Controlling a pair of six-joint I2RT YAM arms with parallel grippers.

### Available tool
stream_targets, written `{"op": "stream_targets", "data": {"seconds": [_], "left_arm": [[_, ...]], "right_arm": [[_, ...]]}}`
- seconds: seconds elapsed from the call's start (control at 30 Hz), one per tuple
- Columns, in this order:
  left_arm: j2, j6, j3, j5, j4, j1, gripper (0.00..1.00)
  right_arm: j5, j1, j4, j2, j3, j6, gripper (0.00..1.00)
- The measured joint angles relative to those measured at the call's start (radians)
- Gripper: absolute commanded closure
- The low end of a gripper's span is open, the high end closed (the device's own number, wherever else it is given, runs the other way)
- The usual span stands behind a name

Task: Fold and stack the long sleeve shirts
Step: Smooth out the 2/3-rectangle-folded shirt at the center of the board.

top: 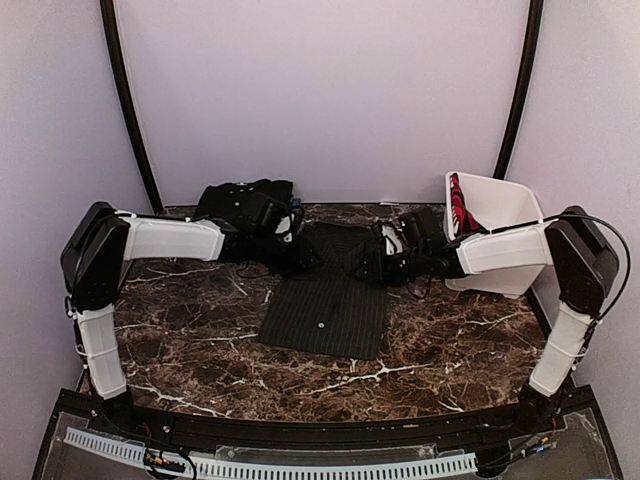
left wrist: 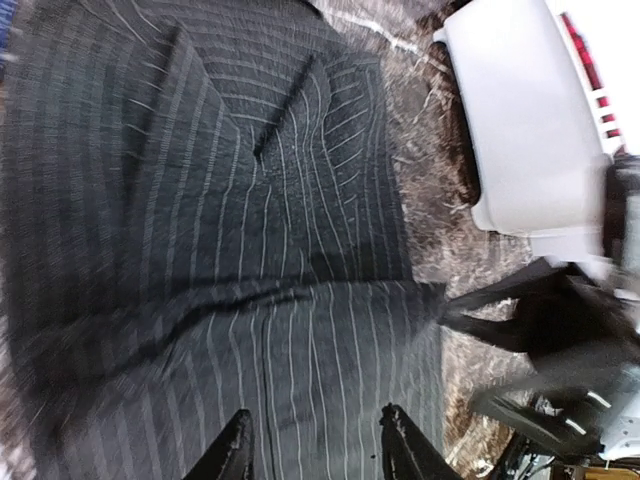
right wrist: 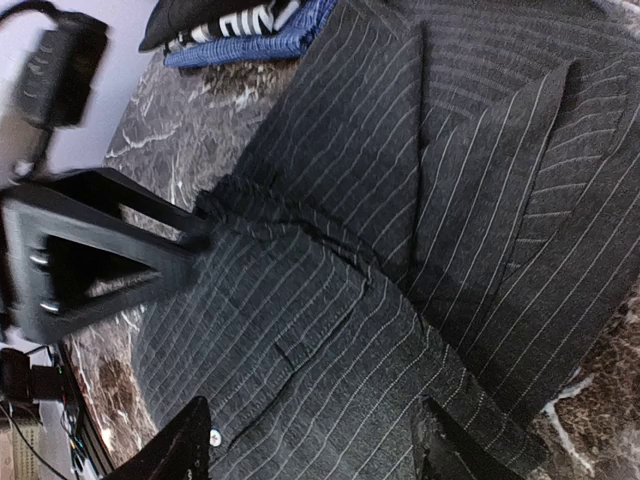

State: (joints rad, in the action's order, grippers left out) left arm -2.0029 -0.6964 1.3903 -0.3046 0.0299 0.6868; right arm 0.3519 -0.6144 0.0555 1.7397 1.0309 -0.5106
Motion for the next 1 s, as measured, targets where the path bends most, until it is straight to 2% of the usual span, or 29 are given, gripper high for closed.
{"op": "stream_targets", "data": {"seconds": [0.07,0.2,0.53,0.77,1.0], "left_arm": [[0.107,0.003,-0.078,0.008,0.010,-0.016,0.58],[0.280,0.014,-0.227,0.015,0.028,-0.051,0.58],[0.438,0.019,-0.588,0.032,0.092,-0.059,0.58],[0.533,0.004,-0.648,0.038,0.121,-0.059,0.58],[0.557,-0.021,-0.676,0.032,0.113,-0.051,0.60]], "right_arm": [[0.023,0.000,0.000,0.039,-0.003,-0.039,0.54],[0.023,0.000,0.001,0.090,-0.006,-0.085,0.58],[-0.101,0.000,-0.013,0.185,0.048,-0.124,0.62],[-0.158,0.000,-0.091,0.195,0.091,-0.112,0.62],[-0.272,-0.045,-0.223,-0.036,0.079,-0.093,0.61]]}}
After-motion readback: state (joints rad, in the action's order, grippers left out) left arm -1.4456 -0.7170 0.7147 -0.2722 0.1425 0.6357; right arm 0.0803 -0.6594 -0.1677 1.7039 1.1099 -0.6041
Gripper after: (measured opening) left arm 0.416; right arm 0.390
